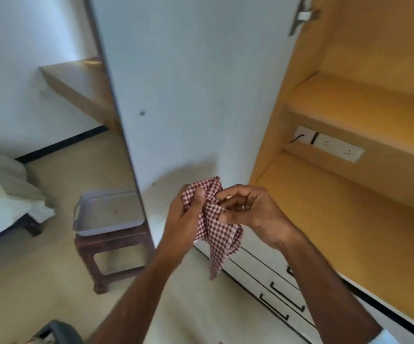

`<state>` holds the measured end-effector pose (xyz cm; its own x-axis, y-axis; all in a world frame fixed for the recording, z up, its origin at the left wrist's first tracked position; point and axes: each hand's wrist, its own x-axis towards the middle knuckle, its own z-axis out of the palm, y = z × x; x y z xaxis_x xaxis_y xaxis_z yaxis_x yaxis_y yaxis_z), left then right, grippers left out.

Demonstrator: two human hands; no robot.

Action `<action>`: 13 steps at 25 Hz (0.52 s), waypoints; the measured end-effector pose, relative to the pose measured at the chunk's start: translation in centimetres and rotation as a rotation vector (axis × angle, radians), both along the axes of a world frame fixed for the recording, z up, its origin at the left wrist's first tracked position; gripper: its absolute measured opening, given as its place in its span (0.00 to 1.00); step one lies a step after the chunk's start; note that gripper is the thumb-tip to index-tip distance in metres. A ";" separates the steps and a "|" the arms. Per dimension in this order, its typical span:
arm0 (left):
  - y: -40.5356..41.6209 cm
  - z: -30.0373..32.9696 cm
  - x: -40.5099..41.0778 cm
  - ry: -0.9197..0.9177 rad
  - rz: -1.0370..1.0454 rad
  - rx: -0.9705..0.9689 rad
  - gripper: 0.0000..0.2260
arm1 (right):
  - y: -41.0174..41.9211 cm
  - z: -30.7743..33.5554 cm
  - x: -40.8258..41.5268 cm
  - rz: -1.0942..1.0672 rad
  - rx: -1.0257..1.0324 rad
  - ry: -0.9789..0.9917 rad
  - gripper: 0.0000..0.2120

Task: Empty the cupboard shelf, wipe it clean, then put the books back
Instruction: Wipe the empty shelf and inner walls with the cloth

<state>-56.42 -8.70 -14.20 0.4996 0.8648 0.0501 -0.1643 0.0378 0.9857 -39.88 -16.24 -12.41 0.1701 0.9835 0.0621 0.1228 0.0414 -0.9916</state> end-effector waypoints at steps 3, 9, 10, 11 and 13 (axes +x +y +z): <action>1.4 2.1 4.2 0.103 -0.093 0.144 0.06 | -3.1 1.9 6.4 -0.296 0.063 0.052 0.07; 3.5 5.0 12.3 0.174 -0.323 0.175 0.11 | -9.5 3.9 15.5 -0.577 0.137 0.311 0.08; 3.3 5.5 13.4 0.139 -0.406 0.114 0.09 | -10.1 4.0 16.2 -0.595 0.147 0.318 0.09; 3.0 5.9 14.7 0.117 -0.493 0.036 0.13 | -10.7 4.2 17.1 -0.629 0.170 0.319 0.10; 2.5 6.5 16.5 0.094 -0.620 -0.120 0.22 | -11.6 4.8 18.8 -0.722 0.258 0.324 0.12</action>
<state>-39.94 -6.15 -7.68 0.9066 0.4104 -0.0980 0.0109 0.2093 0.9778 -21.11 -27.84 -7.64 0.8016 0.5876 0.1101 -0.0839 0.2930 -0.9524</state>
